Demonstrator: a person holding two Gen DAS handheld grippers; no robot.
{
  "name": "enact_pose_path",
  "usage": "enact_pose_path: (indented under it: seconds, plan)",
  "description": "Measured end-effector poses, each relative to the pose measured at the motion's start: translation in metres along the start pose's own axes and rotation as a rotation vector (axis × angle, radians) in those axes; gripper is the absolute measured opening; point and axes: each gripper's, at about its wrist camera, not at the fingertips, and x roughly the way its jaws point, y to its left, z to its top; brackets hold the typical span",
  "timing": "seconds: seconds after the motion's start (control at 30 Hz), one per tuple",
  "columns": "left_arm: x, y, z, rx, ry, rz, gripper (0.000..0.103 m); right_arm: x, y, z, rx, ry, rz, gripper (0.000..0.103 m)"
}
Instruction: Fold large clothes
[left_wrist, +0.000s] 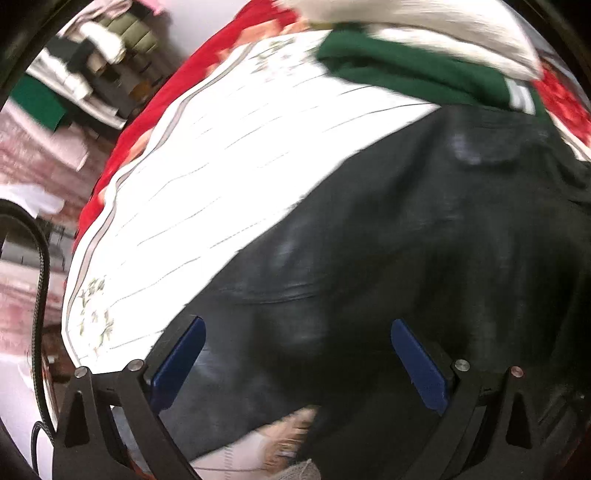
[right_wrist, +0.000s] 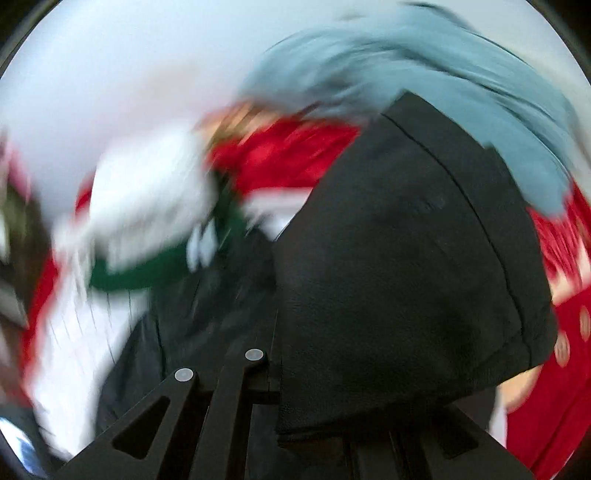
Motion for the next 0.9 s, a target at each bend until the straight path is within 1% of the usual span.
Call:
enact_pose_path:
  seconds: [0.07, 0.1, 0.13, 0.17, 0.23, 0.27, 0.3, 0.4, 0.43, 0.5, 0.53, 0.6, 0.67, 0.7, 0.73, 0.77, 0.8, 0.83, 0.87, 0.9]
  plan:
    - [0.008, 0.023, -0.002, -0.030, 0.027, 0.002, 0.103, 0.042, 0.053, -0.026, -0.174, 0.140, -0.021, 0.006]
    - [0.012, 0.034, -0.002, -0.043, 0.037, 0.003, 0.103, 0.061, 0.073, -0.044, -0.241, 0.230, 0.004, 0.010]
    - [0.015, 0.047, -0.004, -0.059, 0.053, 0.003, 0.103, 0.066, 0.085, -0.054, -0.265, 0.276, 0.024, 0.015]
    - [0.016, 0.058, -0.006, -0.074, 0.066, -0.002, 0.103, 0.063, 0.090, -0.060, -0.275, 0.284, 0.045, 0.027]
    - [0.016, 0.080, -0.011, -0.111, 0.084, -0.016, 0.103, 0.042, 0.099, -0.066, -0.283, 0.276, 0.114, 0.040]
    - [0.016, 0.090, -0.014, -0.122, 0.091, -0.023, 0.103, 0.032, 0.102, -0.066, -0.278, 0.284, 0.141, 0.056]
    - [0.015, 0.100, -0.018, -0.131, 0.096, -0.029, 0.103, 0.017, 0.102, -0.064, -0.263, 0.290, 0.167, 0.060]
    - [0.011, 0.123, -0.035, -0.168, 0.107, -0.029, 0.103, -0.025, 0.086, -0.062, -0.207, 0.271, 0.213, 0.060]
    - [0.011, 0.131, -0.041, -0.187, 0.118, -0.021, 0.103, -0.040, 0.073, -0.057, -0.180, 0.260, 0.222, 0.060]
    - [0.012, 0.147, -0.058, -0.242, 0.147, -0.017, 0.103, -0.048, 0.059, -0.043, -0.131, 0.252, 0.243, 0.060]
    - [0.013, 0.153, -0.064, -0.268, 0.160, -0.013, 0.103, -0.048, 0.055, -0.042, -0.103, 0.256, 0.260, 0.060]
    - [0.016, 0.165, -0.083, -0.329, 0.187, -0.009, 0.103, -0.034, 0.056, -0.044, -0.076, 0.283, 0.289, 0.060]
    - [0.024, 0.179, -0.107, -0.411, 0.226, -0.015, 0.103, -0.005, 0.056, -0.037, -0.048, 0.327, 0.318, 0.059]
    - [0.025, 0.182, -0.119, -0.451, 0.241, -0.026, 0.103, 0.018, 0.061, -0.032, -0.039, 0.362, 0.340, 0.057]
    - [0.026, 0.184, -0.128, -0.484, 0.255, -0.034, 0.103, 0.043, 0.072, -0.042, -0.038, 0.434, 0.359, 0.052]
    - [0.030, 0.187, -0.137, -0.518, 0.270, -0.041, 0.103, 0.060, 0.078, -0.046, -0.042, 0.477, 0.351, 0.048]
    - [0.032, 0.191, -0.147, -0.556, 0.281, -0.047, 0.103, 0.070, 0.085, -0.051, -0.066, 0.484, 0.324, 0.049]
    - [0.033, 0.195, -0.158, -0.604, 0.290, -0.058, 0.103, 0.069, 0.089, -0.051, -0.089, 0.464, 0.317, 0.049]
    - [0.034, 0.198, -0.169, -0.656, 0.302, -0.071, 0.103, 0.065, 0.089, -0.050, -0.103, 0.459, 0.321, 0.049]
    - [0.034, 0.201, -0.177, -0.696, 0.311, -0.082, 0.103, 0.060, 0.086, -0.049, -0.098, 0.460, 0.361, 0.049]
